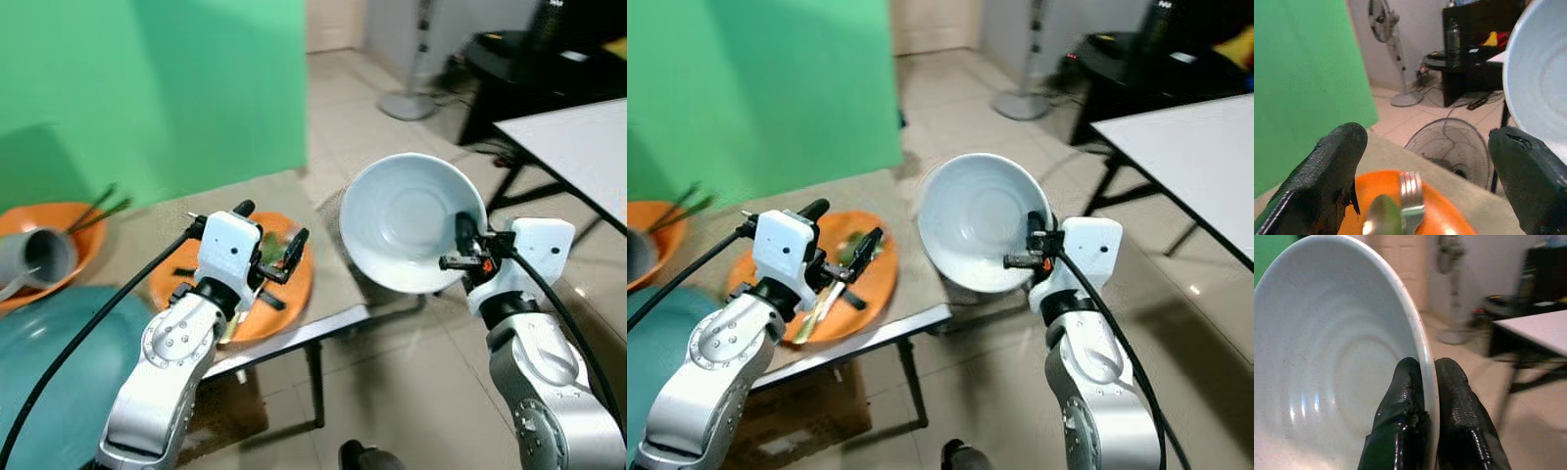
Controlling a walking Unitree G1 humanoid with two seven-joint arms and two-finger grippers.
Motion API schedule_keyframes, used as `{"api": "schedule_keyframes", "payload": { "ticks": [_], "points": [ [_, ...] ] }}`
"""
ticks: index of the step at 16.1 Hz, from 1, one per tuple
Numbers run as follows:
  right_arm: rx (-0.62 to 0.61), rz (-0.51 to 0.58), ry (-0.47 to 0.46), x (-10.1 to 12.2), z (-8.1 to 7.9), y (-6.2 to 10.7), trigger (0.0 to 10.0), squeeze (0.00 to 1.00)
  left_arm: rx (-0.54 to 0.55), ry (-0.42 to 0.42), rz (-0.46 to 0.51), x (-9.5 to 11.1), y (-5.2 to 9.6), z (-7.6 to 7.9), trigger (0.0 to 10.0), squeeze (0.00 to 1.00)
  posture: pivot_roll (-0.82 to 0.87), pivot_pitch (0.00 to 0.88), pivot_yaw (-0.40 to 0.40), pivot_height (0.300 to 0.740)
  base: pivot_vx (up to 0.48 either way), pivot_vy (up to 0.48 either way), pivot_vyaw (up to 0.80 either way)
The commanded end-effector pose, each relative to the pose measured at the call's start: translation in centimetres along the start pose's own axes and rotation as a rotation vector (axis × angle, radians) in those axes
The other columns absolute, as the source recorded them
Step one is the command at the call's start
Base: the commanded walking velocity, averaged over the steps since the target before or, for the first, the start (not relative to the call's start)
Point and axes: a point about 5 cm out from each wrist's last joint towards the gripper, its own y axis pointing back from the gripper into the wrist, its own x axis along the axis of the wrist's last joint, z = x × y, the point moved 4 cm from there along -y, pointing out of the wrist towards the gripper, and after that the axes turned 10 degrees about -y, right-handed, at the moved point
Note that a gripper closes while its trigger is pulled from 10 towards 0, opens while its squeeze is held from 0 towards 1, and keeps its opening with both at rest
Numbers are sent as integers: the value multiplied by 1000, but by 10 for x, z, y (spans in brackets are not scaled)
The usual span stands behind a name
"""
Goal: Setting the table
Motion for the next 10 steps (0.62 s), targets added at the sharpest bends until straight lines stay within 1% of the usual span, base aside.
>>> {"api": "schedule_keyframes", "payload": {
  "ticks": [1,3,4,6,8,10],
  "points": [
    [-18,29,32,7,0,-3,10000,0,28,-12,1,1,1,-6,10000,0,97,0,31,740,0,0,-694],
    [-3,29,5,8,-1,-4,10000,0,32,-10,0,0,1,-6,10000,0,97,0,29,740,0,0,-700],
    [7,31,-38,10,-4,-4,10000,0,35,-8,1,0,1,-6,10000,0,98,0,26,740,0,0,-731],
    [2,37,-35,12,-4,-4,10000,0,37,-7,-1,0,2,-6,10000,0,96,0,26,740,0,0,-728],
    [1,16,-18,8,-4,-4,10000,0,37,-5,-1,0,2,-5,10000,0,96,0,26,740,0,0,-725],
    [-19,0,-23,6,-3,-4,10000,0,39,-3,-1,0,2,-6,10000,0,95,0,27,740,0,0,-700]
  ]
}}
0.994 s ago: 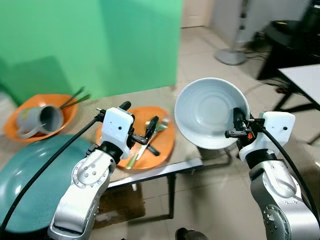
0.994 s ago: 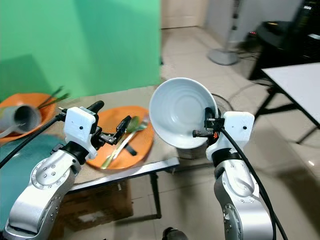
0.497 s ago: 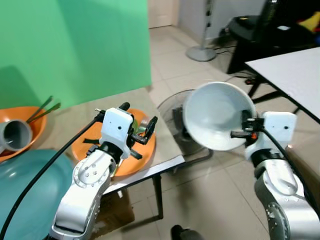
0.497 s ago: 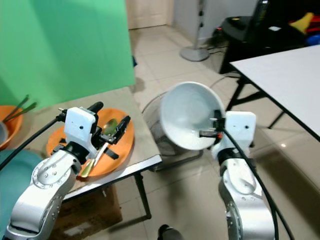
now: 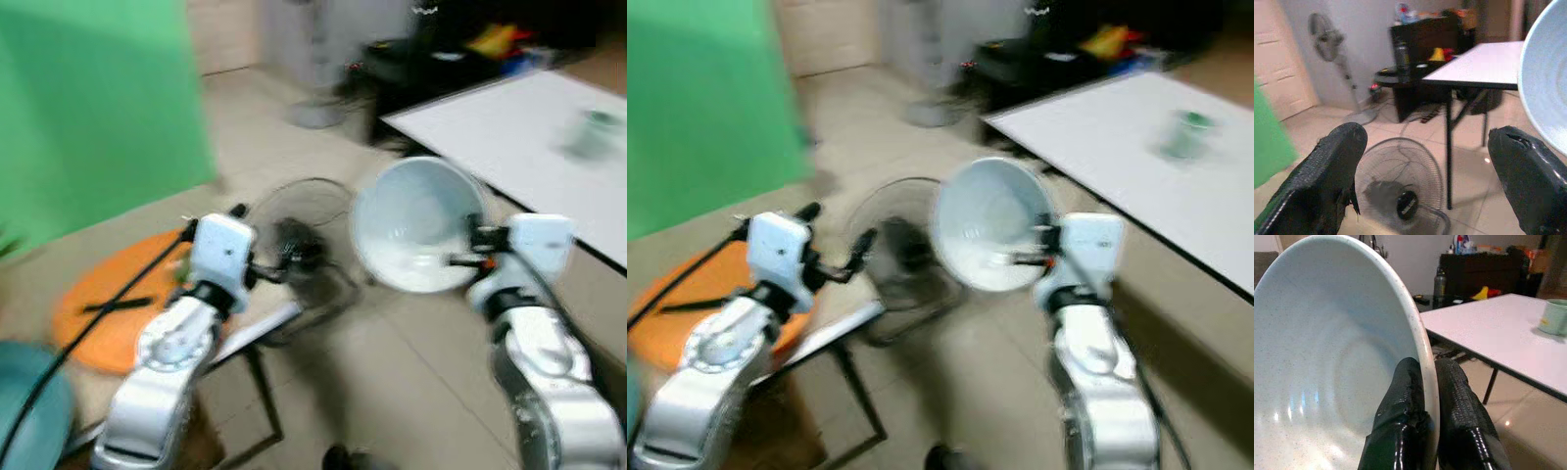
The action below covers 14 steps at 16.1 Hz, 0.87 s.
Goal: Setting the table
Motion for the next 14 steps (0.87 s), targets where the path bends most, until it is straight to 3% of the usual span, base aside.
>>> {"api": "schedule_keyframes", "payload": {
  "ticks": [1,4,10,14],
  "points": [
    [-19,31,-4,8,3,-1,10000,0,5,-2,13,3,0,0,10000,0,95,0,27,740,0,0,-694],
    [-21,21,41,5,4,-4,10000,0,19,26,12,4,-1,-1,10000,0,94,0,27,740,0,0,-688],
    [-91,-110,-14,-18,16,-3,10000,0,79,39,-36,-6,-2,-12,10000,0,88,0,33,740,0,0,-722],
    [-64,-119,-21,-17,11,-3,10000,0,70,46,-33,-4,-4,-9,10000,0,83,0,34,740,313,0,0]
  ]
}}
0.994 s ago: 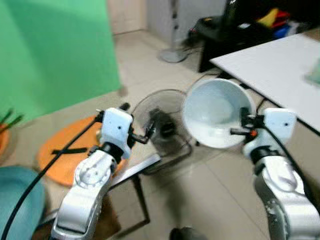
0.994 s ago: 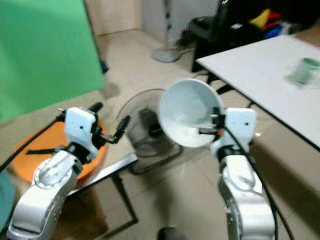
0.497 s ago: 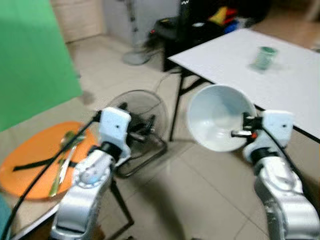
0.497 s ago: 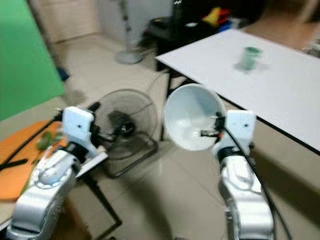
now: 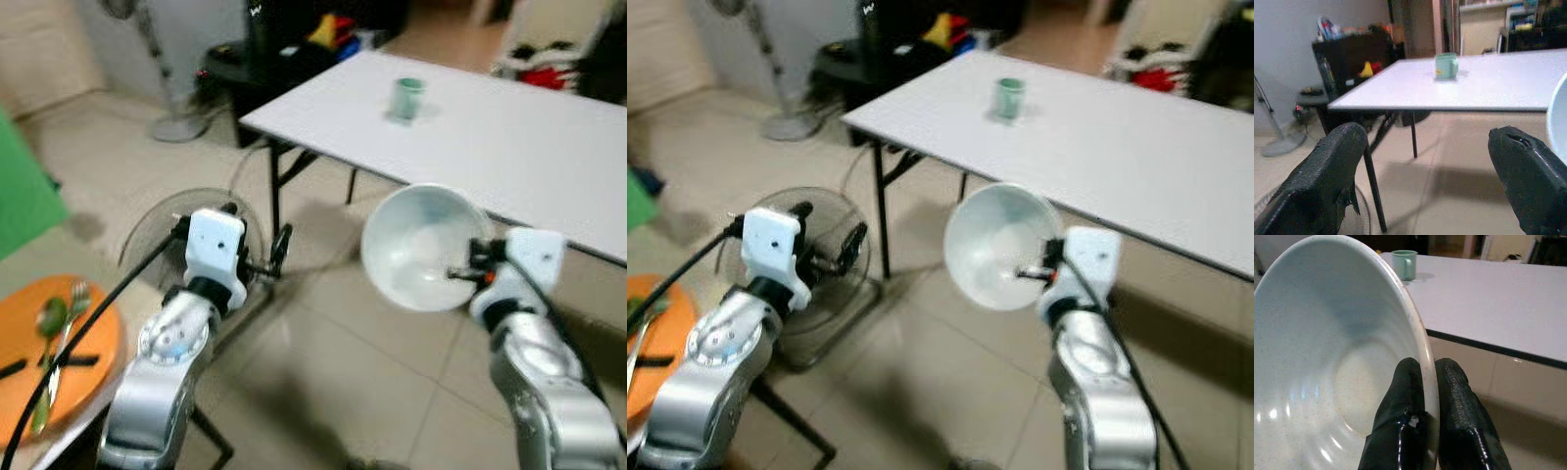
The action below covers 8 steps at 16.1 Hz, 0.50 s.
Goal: Setting the table
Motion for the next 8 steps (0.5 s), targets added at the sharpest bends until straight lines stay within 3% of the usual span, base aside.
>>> {"api": "schedule_keyframes", "payload": {
  "ticks": [1,8],
  "points": [
    [30,28,-8,9,-6,0,10000,0,8,4,-9,-1,0,-1,10000,0,81,0,33,740,319,0,0],
    [35,27,1,10,-6,-1,10000,0,2,4,-13,-3,0,-1,10000,0,80,0,29,740,320,0,0]
  ]
}}
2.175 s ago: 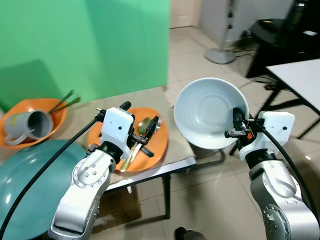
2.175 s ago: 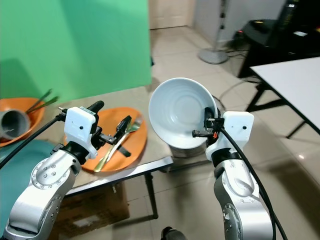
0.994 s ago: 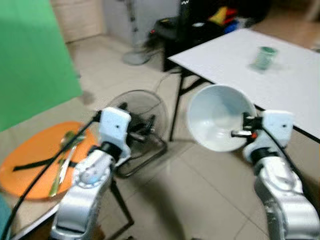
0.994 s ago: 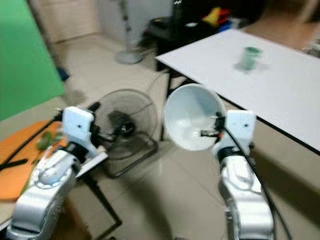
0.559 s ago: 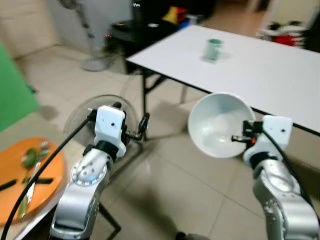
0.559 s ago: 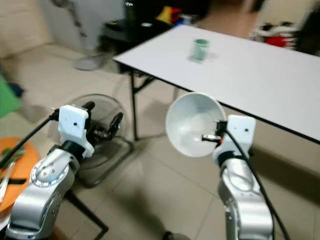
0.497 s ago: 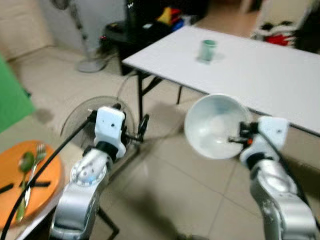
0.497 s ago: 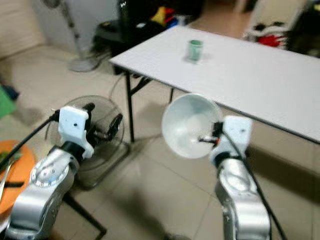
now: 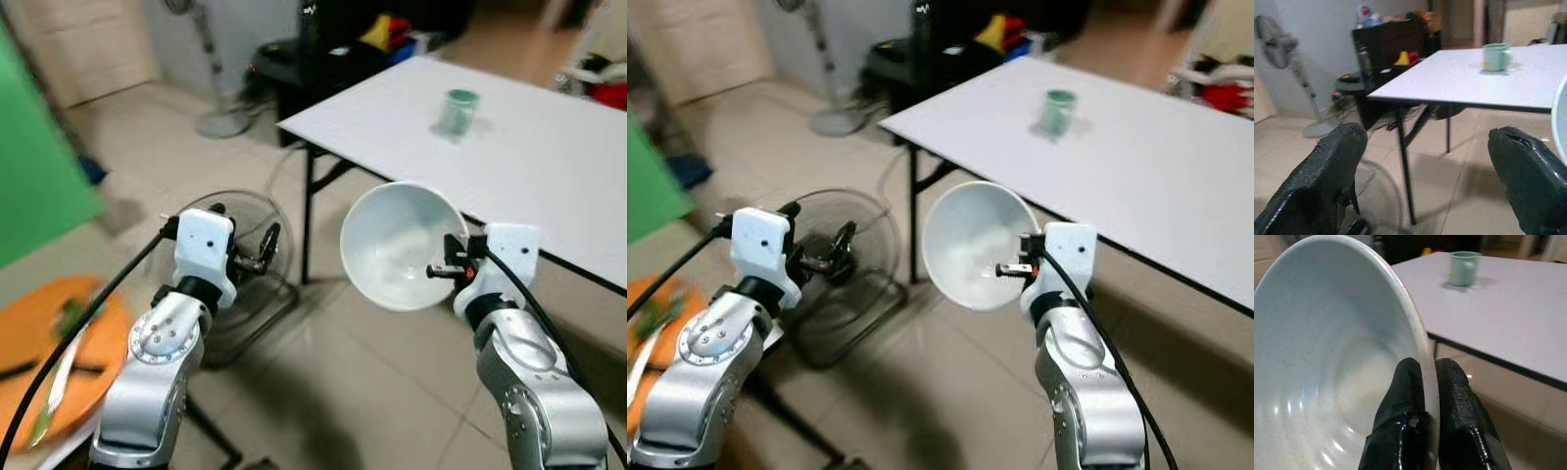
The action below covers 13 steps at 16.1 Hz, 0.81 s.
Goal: Setting the table
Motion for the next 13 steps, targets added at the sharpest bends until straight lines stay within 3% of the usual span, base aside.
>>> {"api": "schedule_keyframes", "payload": {
  "ticks": [1,6,13],
  "points": [
    [-31,25,2,7,8,1,10000,0,-20,1,10,3,-2,5,10000,0,79,0,30,740,322,0,-606],
    [-12,14,-42,5,5,0,10000,0,-36,-4,10,3,-2,6,10000,0,77,0,36,740,320,0,-749],
    [24,27,-121,13,1,-6,10000,0,-36,-3,12,3,-1,7,10000,0,76,0,30,740,318,0,0]
  ]
}}
